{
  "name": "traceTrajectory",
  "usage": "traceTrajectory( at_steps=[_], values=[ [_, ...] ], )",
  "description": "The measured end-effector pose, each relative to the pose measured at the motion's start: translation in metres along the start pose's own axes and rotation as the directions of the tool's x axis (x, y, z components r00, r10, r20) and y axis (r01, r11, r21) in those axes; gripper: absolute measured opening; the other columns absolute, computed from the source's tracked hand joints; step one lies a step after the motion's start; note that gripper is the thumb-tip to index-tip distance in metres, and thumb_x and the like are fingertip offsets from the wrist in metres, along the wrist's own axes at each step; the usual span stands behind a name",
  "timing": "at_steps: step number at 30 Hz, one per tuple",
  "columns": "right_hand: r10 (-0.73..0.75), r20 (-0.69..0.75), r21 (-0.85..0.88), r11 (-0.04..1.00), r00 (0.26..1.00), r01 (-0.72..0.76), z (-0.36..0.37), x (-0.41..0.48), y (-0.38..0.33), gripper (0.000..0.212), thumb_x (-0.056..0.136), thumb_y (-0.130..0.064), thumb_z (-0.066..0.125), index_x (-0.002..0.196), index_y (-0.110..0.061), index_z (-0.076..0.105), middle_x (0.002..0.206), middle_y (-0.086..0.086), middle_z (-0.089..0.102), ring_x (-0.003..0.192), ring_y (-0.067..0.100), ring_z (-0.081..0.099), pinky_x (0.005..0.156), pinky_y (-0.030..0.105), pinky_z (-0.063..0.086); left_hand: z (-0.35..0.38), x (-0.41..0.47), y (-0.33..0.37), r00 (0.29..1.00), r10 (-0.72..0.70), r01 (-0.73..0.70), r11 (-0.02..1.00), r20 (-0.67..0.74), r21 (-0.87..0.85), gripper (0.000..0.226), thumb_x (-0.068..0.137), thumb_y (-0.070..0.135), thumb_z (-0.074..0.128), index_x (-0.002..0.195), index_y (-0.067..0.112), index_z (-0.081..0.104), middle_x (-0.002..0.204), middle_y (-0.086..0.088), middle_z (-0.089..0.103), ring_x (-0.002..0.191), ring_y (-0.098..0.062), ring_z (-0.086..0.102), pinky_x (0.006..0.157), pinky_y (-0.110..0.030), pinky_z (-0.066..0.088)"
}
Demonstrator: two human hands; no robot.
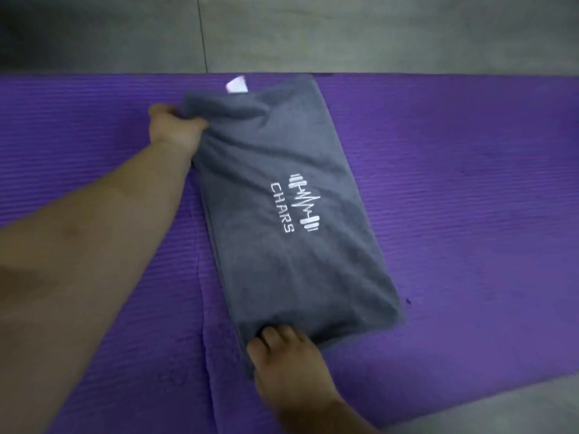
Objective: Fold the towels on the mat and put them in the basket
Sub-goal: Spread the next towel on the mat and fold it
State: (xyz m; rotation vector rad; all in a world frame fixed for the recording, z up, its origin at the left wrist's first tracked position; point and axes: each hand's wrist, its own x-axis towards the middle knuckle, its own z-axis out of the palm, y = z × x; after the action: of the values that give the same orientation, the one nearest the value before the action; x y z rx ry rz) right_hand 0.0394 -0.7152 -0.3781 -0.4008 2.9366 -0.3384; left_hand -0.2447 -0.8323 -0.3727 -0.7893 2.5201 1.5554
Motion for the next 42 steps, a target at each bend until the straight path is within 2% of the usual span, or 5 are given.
traceTrajectory(
  at_steps=[18,23,33,40,42],
  values=[
    [0.264,0.132,0.046,0.961,0.956,-0.272,0.004,0.003,-0.016,0.095,0.011,-0.065,0.074,0.086,-0.018,0.041,0.065,-0.004,0.063,0.052,0.013,0.058,0.048,0.021,0.049,-0.003,0.004,0.006,0.996,0.023,-0.031,0.995,0.081,0.098,0.078,0.084,0.03,0.063,0.145,0.012,0.017,0.15,-0.009,0.028,0.136,-0.02,0.031,0.107,-0.022,0.027],
    [0.267,0.243,0.029,0.959,0.933,-0.282,-0.007,0.015,-0.012,0.021,0.058,-0.023,0.038,0.057,-0.018,0.058,0.043,0.004,0.054,0.035,0.011,0.051,0.031,0.012,0.034,0.005,-0.01,0.014,0.997,-0.003,-0.009,0.989,0.082,0.145,0.068,0.086,0.021,0.061,0.141,0.006,0.025,0.143,-0.01,0.038,0.131,-0.024,0.038,0.101,-0.024,0.031],
    [0.001,0.534,0.197,0.972,0.846,-0.125,-0.024,-0.011,0.005,0.043,0.096,-0.021,0.036,0.139,-0.023,0.036,0.138,0.008,0.044,0.121,0.024,0.05,0.094,0.035,0.042,-0.051,-0.043,-0.031,0.973,-0.202,0.217,0.966,0.115,-0.138,0.004,0.085,0.006,0.057,0.088,0.007,0.059,0.085,-0.008,0.06,0.062,-0.012,0.06,0.044,-0.017,0.047],
    [0.32,0.603,0.359,0.71,0.731,-0.607,-0.062,-0.048,0.074,0.063,0.014,-0.03,0.074,0.075,-0.017,0.061,0.06,-0.006,0.049,0.093,0.024,0.058,0.075,0.029,0.04,-0.058,-0.027,-0.008,0.913,-0.306,0.349,0.928,0.27,-0.129,0.028,0.087,-0.002,0.046,0.065,0.015,0.044,0.026,0.01,0.046,0.033,-0.003,0.05,0.03,-0.011,0.039],
    [0.356,0.46,0.332,0.781,0.814,-0.529,-0.073,-0.047,0.099,0.039,0.056,-0.018,0.061,0.084,-0.045,0.06,0.071,-0.017,0.048,0.084,0.006,0.055,0.068,0.006,0.038,-0.04,-0.015,0.009,0.935,-0.258,0.296,0.945,0.245,-0.136,0.03,0.086,-0.003,0.047,0.063,0.016,0.043,0.024,0.01,0.044,0.028,-0.003,0.047,0.03,-0.011,0.039]
  ],
)
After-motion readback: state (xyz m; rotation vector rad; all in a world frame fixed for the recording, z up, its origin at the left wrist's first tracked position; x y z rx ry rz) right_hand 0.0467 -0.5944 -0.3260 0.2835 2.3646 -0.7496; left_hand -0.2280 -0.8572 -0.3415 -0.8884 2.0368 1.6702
